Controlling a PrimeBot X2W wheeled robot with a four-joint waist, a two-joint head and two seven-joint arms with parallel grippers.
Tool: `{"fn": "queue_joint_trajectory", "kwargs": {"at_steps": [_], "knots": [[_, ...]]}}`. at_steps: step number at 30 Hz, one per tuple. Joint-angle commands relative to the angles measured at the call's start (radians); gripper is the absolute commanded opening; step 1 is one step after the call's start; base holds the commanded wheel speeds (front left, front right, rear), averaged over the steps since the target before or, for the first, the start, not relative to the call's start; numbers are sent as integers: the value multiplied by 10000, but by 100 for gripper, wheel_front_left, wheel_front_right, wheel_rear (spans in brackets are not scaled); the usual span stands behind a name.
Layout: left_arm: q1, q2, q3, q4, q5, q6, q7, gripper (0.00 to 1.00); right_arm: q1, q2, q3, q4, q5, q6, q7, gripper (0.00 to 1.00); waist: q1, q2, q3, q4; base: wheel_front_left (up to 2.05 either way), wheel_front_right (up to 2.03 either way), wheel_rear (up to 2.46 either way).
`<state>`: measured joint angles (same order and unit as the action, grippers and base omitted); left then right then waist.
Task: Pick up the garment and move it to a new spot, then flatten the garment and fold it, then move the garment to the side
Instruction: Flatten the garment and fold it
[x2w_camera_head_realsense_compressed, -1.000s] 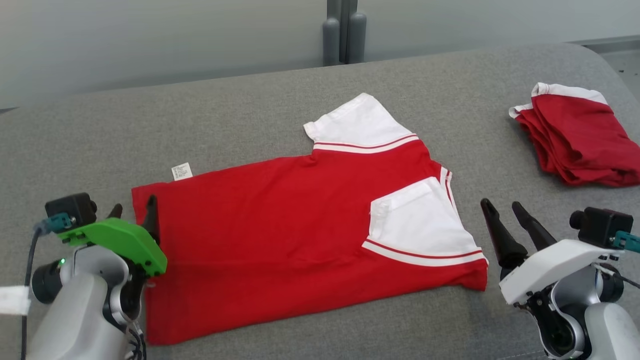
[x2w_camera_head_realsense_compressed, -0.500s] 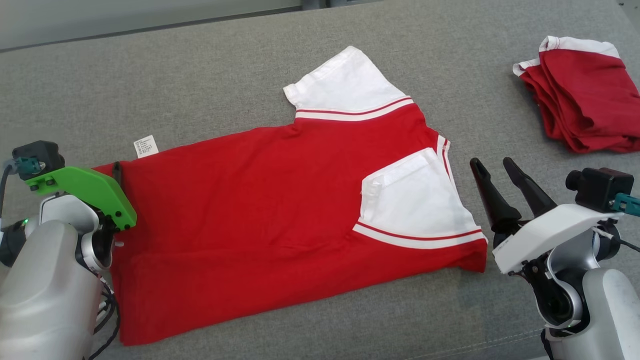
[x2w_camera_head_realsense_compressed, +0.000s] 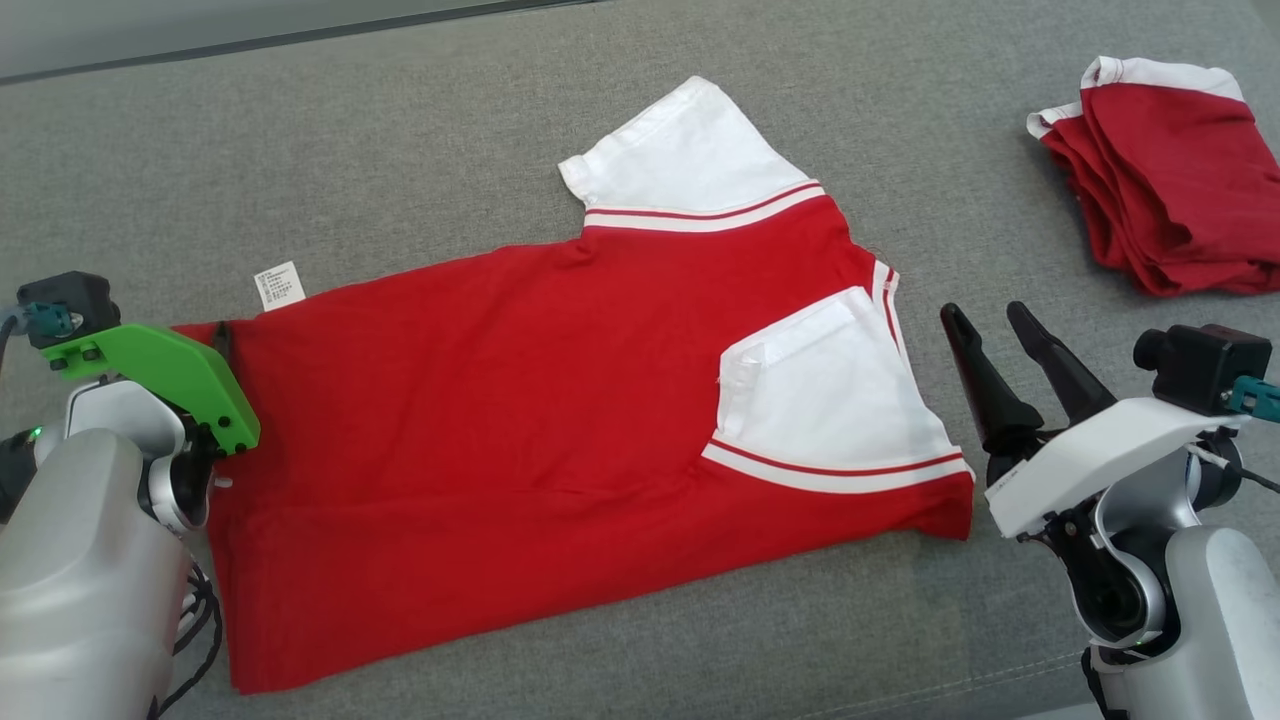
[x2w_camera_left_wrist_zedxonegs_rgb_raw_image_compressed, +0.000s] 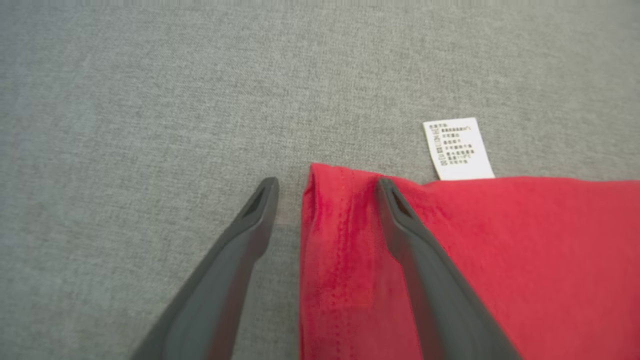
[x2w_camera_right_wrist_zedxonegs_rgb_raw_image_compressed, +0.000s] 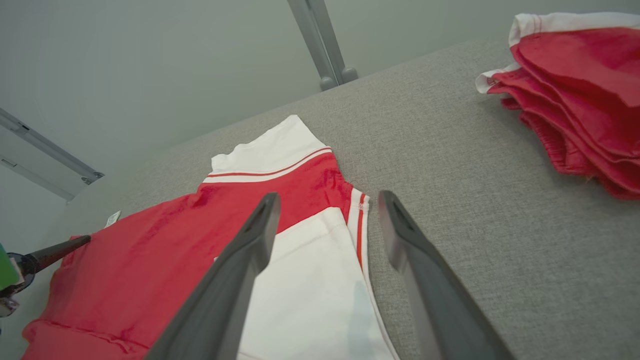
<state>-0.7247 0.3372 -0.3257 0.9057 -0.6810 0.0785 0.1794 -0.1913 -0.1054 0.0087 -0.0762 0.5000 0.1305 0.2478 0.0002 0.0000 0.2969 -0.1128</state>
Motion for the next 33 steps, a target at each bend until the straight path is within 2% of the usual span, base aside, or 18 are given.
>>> {"fn": "queue_joint_trajectory", "kwargs": {"at_steps": [1,5,6,7,8,11,18,24,28,33], "knots": [[-211,49,-30,81,80,-83,-167,100,-144,-44,18,-14,97,3,-44,100,-2,0,47,-44,0,0,0],[-362,53,-47,269,73,-174,-319,100,-165,-104,19,9,118,5,-51,100,-2,0,102,-100,0,0,0],[-388,52,-74,330,75,-206,-302,96,-159,-119,17,15,121,3,-57,100,-2,0,107,-108,0,0,0],[-421,48,-89,389,71,-226,-309,73,-150,-131,13,22,119,3,-56,100,-2,0,107,-112,0,0,0],[-459,56,-142,458,115,-262,-286,42,-142,-131,1,25,116,3,-44,100,-2,0,103,-115,0,0,0],[-541,79,-256,582,191,-331,-234,0,-146,-159,-46,12,99,3,0,100,-2,0,71,-85,0,0,0],[-664,32,-529,693,297,-501,-12,0,-315,-253,-10,-83,17,3,143,100,-2,0,-24,74,0,0,0],[-722,-143,-575,365,314,-661,-666,0,-1083,-519,73,55,-313,3,531,100,-2,0,-103,379,0,0,0],[-524,-310,-637,-42,303,-784,-1166,0,-2193,-831,163,624,-585,3,1026,100,-2,0,-94,739,0,0,0],[-389,-608,-744,-607,347,-797,-1688,0,-3886,-1187,417,1909,-841,3,1630,100,-2,0,143,1302,0,0,0]]}}
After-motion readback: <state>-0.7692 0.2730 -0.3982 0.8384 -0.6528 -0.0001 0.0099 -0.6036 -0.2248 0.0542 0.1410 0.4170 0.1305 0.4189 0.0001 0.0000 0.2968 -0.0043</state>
